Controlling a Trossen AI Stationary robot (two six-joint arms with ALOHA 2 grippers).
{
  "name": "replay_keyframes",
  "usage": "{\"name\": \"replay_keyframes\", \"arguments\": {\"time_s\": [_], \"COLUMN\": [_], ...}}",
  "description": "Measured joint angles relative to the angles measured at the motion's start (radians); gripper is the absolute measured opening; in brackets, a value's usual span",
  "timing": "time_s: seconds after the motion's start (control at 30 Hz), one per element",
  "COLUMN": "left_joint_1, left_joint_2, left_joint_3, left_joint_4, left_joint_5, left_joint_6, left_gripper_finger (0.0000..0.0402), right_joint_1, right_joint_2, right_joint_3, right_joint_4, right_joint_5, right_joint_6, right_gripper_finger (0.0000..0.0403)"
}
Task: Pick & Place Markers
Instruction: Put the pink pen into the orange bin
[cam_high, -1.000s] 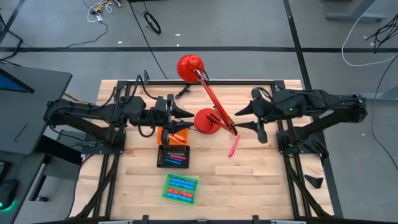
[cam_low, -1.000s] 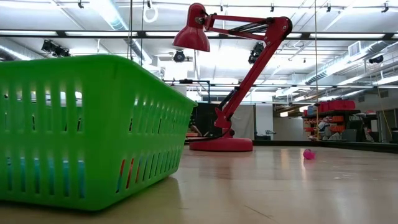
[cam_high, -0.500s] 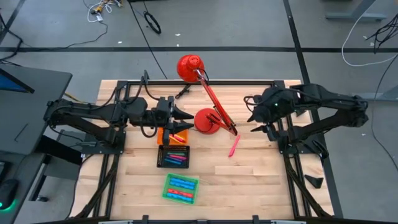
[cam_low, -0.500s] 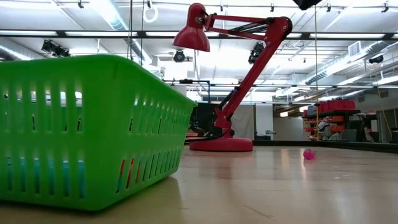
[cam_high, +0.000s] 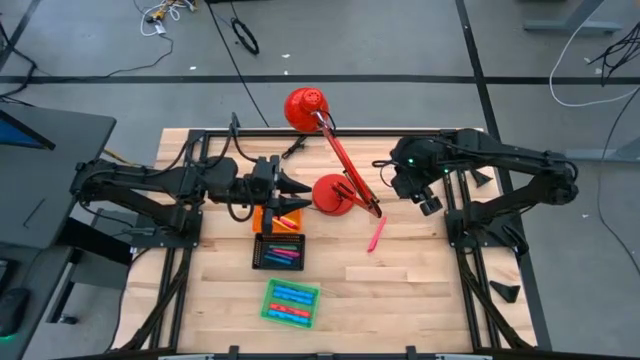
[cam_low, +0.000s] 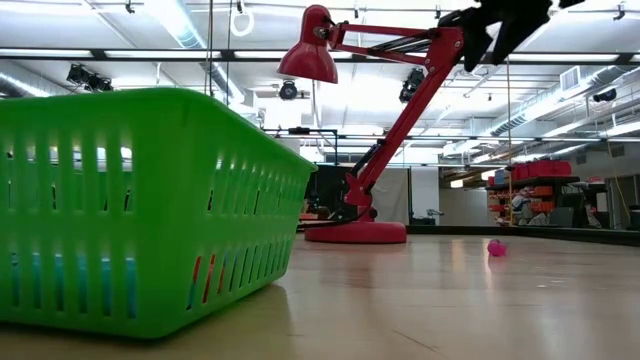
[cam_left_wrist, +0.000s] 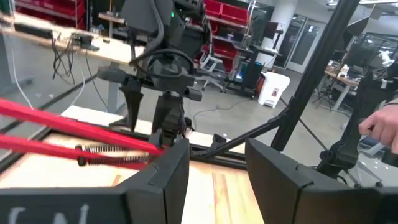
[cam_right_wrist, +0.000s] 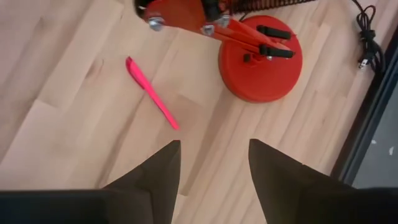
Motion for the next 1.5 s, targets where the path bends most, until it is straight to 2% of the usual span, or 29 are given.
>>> {"name": "replay_keyframes", "arguments": {"time_s": [0.2, 0.5, 0.7, 0.93, 1.5], "left_joint_1": [0.0, 0.0, 0.0, 0.0, 0.001], "left_joint_2": [0.0, 0.0, 0.0, 0.0, 0.0], "left_joint_3": [-0.001, -0.001, -0.001, -0.001, -0.001], "left_joint_4": [-0.027, -0.029, -0.041, -0.047, -0.061], "left_joint_5": [0.007, 0.018, 0.018, 0.018, 0.006], "left_joint_6": [-0.024, -0.023, -0.022, -0.024, -0.024], "left_gripper_finger": [0.0163, 0.0163, 0.0163, 0.0163, 0.0163], "right_joint_1": [-0.06, -0.124, -0.134, -0.134, -0.136], "right_joint_2": [0.0, -0.004, -0.004, 0.01, 0.146], "right_joint_3": [-0.083, -0.257, -0.392, -0.525, -0.735], "right_joint_4": [0.078, 0.224, 0.325, 0.475, 0.753], "right_joint_5": [-0.013, -0.105, -0.156, -0.169, -0.199], "right_joint_6": [-0.026, -0.029, -0.044, -0.06, -0.14], "right_gripper_finger": [0.019, 0.019, 0.019, 0.019, 0.019]}}
